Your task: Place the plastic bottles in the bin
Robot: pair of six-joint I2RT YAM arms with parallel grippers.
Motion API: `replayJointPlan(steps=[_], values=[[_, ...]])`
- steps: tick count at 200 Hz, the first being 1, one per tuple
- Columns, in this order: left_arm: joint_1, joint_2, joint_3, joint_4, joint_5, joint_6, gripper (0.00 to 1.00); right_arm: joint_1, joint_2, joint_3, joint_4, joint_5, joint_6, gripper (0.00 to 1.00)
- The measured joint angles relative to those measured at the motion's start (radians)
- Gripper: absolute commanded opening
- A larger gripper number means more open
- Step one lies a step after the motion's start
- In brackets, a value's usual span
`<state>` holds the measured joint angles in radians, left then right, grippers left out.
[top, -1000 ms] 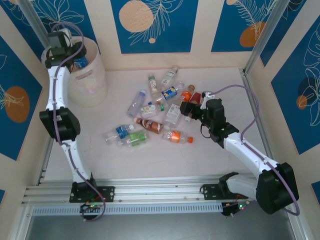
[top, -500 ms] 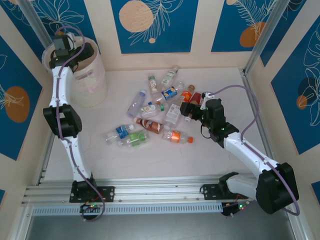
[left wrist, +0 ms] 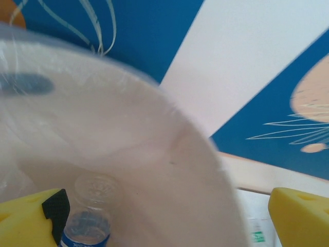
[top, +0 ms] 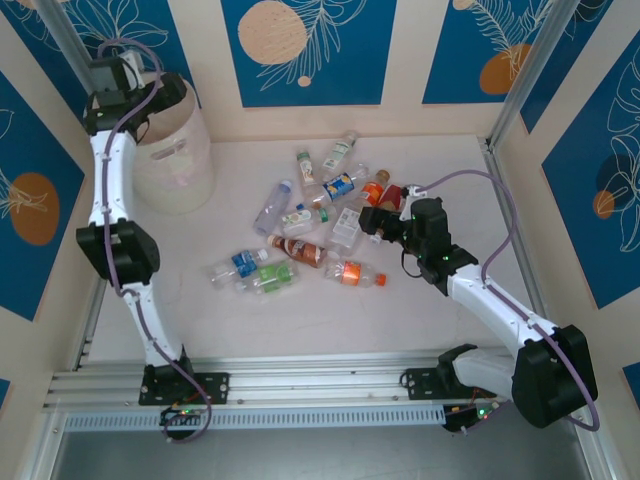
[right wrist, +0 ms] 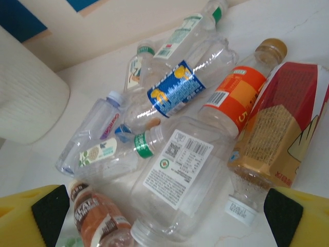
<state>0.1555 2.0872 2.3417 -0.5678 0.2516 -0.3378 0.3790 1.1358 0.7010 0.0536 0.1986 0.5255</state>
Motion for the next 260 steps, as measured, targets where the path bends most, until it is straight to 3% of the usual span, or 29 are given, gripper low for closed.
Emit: replayJointPlan(steps=[30,69,156,213,260], values=[[-0.045,-0.185,-0.112,0.023,-0.014,0.015,1.00,0.000,0.000,0.000,-0.101,-0.071,-0.080,0.99],[-0.196,-0.392,-0.344,0.124,-0.050,0.021,1.00,0.020,0.035,0.006,-0.283,-0.162,-0.192,0.99],[-0.545,-0.477,-0.755,0.268,-0.092,-0.025,1.00,0.005,0.145,0.060,-0.463,-0.259,-0.255,0.99],[-0.560,-0.600,-1.116,0.460,-0.007,-0.161,1.00,0.020,0.269,0.092,-0.446,-0.287,-0.183,0.99],[-0.560,-0.722,-1.287,0.484,-0.044,-0.160,1.00,0.115,0.315,0.077,-0.432,-0.277,-0.154,1.00]])
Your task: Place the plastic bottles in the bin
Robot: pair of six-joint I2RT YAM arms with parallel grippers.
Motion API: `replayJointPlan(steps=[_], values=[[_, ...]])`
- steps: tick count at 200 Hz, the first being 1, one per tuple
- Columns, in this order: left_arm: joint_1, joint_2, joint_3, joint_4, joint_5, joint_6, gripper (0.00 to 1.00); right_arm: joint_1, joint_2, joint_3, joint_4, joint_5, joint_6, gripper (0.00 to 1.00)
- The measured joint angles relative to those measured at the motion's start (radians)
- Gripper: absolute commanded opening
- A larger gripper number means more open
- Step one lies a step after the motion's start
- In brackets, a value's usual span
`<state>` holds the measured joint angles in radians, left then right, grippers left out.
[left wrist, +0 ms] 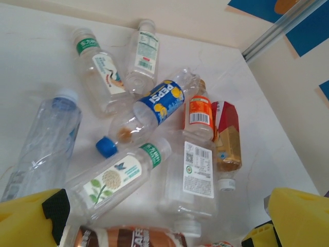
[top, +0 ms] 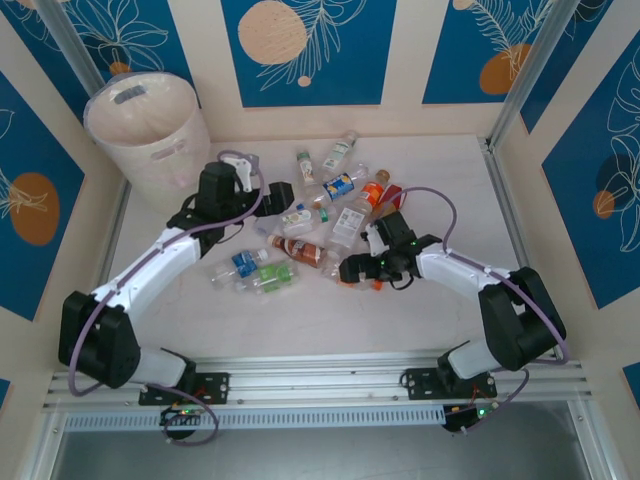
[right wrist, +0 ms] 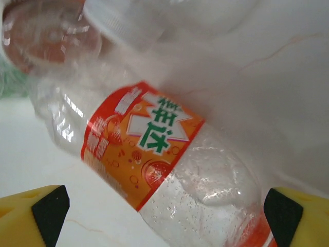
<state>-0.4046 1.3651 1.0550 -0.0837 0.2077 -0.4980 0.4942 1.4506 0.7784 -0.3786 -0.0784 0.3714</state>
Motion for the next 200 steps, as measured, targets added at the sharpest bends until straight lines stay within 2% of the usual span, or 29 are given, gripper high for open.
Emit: replayJointPlan(steps=[37,64,135,155,177,200], values=[[0.000,-0.031,-0.044,0.019,-0.034,0.008,1.00,0.119,-0.026,-0.068,0.000,0.062,0.026,0.98],[0.000,-0.031,-0.051,0.024,-0.050,0.010,1.00,0.182,-0.033,-0.091,0.005,0.158,0.066,0.80],[0.000,-0.023,-0.054,0.038,-0.056,0.010,1.00,0.278,0.044,-0.063,0.022,0.385,0.095,0.70],[0.000,-0.011,-0.054,0.040,-0.063,0.004,1.00,0.299,0.059,-0.058,0.016,0.441,0.105,0.63],[0.000,0.007,-0.054,0.033,-0.080,-0.002,1.00,0.323,0.077,-0.040,-0.005,0.499,0.116,0.51],[0.000,0.023,-0.053,0.008,-0.090,-0.002,1.00,0.352,0.091,-0.027,-0.009,0.549,0.130,0.47]])
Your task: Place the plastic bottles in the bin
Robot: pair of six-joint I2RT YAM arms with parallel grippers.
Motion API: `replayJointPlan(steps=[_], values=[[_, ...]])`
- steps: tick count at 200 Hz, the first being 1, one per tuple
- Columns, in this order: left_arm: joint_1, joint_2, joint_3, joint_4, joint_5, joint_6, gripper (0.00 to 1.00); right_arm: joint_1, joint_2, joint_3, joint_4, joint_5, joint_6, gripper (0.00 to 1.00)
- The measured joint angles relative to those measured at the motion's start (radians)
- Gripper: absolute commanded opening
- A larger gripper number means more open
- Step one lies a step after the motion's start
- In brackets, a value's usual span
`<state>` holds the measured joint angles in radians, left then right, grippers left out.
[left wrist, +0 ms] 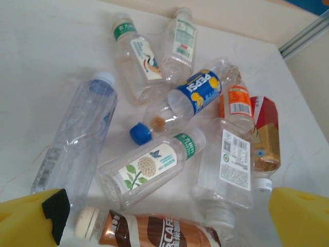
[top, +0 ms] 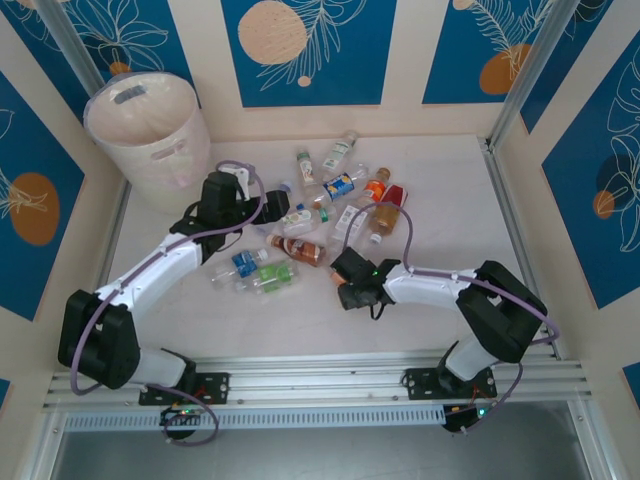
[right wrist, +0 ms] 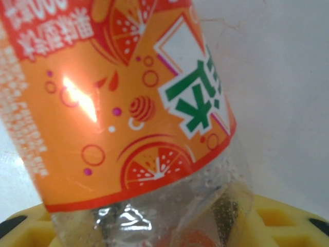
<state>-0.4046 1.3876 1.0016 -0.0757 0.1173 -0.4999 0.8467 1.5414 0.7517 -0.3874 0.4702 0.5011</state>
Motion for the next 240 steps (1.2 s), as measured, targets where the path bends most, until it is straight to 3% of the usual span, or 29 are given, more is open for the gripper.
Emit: replayJointPlan(steps=[57,123,181,240], values=[[0.000,0.003,0.000,-0.014,0.026,0.000,1.00,0.026,-0.054,-0.053,0.024,0.060,0.001,0.33],[0.000,0.003,-0.047,0.063,0.124,0.004,1.00,0.022,-0.298,-0.174,0.089,0.068,-0.005,0.21],[-0.002,0.003,-0.143,0.258,0.288,-0.048,1.00,-0.059,-0.487,-0.282,0.308,-0.070,0.018,0.15],[-0.045,0.075,-0.191,0.474,0.436,-0.171,1.00,-0.145,-0.478,-0.322,0.561,-0.265,0.076,0.15]])
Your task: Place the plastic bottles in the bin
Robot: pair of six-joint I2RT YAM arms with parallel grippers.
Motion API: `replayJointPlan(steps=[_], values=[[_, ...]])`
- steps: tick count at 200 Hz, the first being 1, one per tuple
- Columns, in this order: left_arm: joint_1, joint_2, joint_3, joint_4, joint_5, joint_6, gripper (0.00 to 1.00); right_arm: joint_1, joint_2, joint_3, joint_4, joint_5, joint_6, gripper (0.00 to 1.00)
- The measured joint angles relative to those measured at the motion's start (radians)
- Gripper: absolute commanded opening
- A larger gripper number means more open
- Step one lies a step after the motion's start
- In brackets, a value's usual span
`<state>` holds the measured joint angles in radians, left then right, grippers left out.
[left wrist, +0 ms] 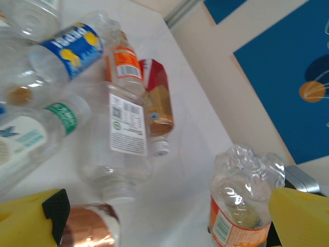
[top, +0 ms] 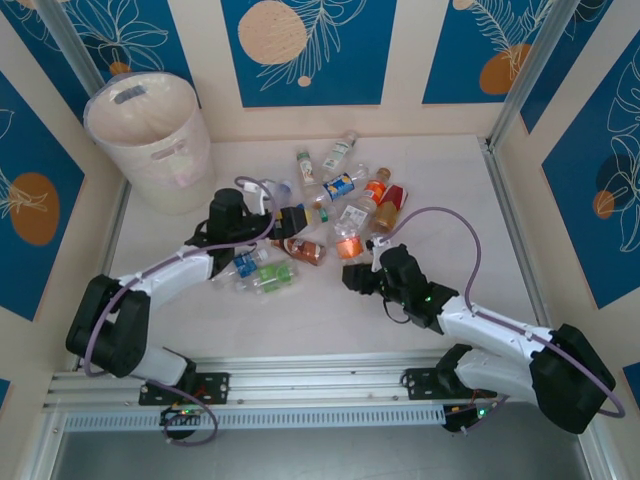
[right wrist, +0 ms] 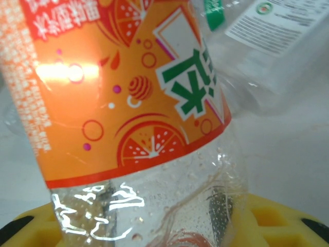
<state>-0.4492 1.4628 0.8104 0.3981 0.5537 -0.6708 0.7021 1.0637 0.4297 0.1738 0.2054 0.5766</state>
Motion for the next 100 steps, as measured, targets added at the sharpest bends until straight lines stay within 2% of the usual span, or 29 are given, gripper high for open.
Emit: replayJointPlan(steps=[62,100], values=[[-0.075,0.036,0.010,0.088,0.048,-0.027,1.00,-0.036,0.139,0.040,0.126,-0.172,0.023,0.15],[-0.108,0.064,0.019,0.098,0.011,-0.039,1.00,-0.037,0.182,0.080,0.209,-0.241,0.050,0.16]])
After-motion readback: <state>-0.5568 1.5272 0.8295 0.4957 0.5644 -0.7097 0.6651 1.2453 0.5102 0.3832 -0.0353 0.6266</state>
